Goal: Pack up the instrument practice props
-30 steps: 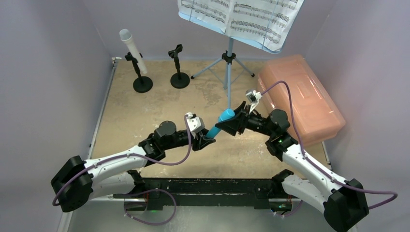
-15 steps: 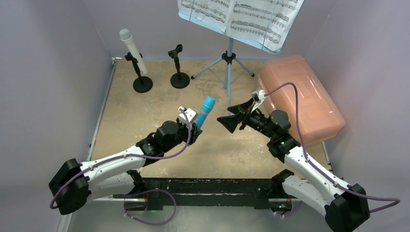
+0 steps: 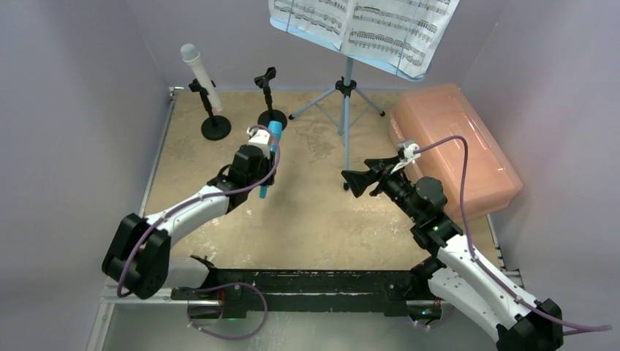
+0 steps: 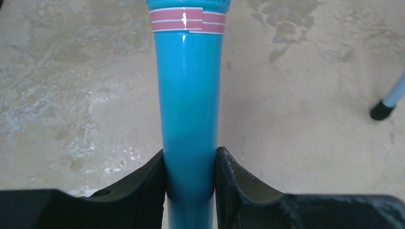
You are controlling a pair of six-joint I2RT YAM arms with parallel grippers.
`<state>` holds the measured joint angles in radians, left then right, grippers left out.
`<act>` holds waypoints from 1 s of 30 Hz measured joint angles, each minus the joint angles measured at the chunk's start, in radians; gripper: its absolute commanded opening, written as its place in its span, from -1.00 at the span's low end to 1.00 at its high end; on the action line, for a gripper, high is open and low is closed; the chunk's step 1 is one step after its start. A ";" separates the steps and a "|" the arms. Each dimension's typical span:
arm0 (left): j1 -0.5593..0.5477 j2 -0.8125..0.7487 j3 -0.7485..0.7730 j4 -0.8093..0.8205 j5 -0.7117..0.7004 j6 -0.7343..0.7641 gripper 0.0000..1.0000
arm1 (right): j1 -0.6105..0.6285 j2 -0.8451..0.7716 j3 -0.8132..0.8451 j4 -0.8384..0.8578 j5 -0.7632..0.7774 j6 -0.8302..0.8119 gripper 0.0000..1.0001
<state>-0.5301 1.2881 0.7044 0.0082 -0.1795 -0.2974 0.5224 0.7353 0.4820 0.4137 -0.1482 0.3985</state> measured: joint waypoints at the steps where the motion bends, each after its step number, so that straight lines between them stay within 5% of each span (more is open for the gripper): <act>1: 0.015 0.025 0.017 -0.002 -0.001 -0.001 -1.00 | 0.005 -0.007 0.000 -0.006 0.011 0.000 0.95; 12: 0.213 0.386 0.264 -0.009 -0.034 0.001 -1.00 | 0.076 -0.063 0.000 -0.029 0.142 -0.014 0.95; 30: 0.365 0.814 0.641 0.093 0.026 0.046 -0.53 | 0.101 -0.066 -0.012 -0.043 0.185 -0.019 0.95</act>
<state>-0.1646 2.1017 1.3457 0.1013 -0.1535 -0.2512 0.6239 0.6689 0.4702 0.3702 0.0368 0.3798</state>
